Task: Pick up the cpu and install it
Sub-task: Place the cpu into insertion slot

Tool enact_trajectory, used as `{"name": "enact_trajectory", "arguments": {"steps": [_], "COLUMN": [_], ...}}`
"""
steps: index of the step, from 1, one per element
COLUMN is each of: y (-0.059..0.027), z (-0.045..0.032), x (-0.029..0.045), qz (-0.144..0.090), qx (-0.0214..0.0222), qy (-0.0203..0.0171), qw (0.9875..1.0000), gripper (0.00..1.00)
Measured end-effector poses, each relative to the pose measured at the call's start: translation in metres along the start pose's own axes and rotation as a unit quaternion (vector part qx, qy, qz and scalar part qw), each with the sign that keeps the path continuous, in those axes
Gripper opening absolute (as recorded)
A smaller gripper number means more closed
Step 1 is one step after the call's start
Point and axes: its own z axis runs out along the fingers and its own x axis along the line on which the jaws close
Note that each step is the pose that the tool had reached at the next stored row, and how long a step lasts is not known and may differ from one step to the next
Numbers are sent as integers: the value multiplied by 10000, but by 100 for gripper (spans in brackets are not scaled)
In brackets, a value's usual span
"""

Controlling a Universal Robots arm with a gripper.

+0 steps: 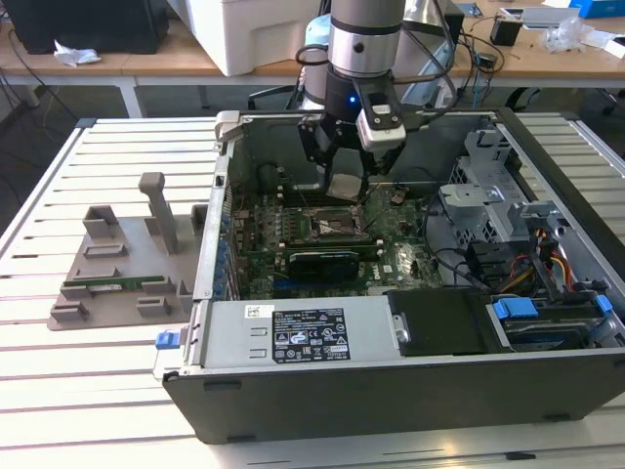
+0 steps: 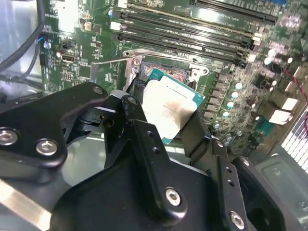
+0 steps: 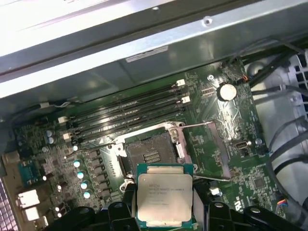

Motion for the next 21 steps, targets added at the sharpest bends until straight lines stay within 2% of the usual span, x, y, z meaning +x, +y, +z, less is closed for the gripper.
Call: {"name": "enact_trajectory", "arguments": {"steps": [4, 5, 9, 10, 16, 21], "y": [0, 0, 0, 0, 0, 0], "z": [0, 0, 0, 0, 0, 0], "x": [0, 0, 0, 0, 0, 0], "qz": [332, 459, 722, 842, 1230, 1582], "qx": [4, 8, 19, 24, 40, 50], "qy": [5, 7, 8, 9, 11, 16], "qw": [9995, 9989, 9974, 9964, 9924, 9874], "gripper": [55, 55, 55, 55, 55, 55]}}
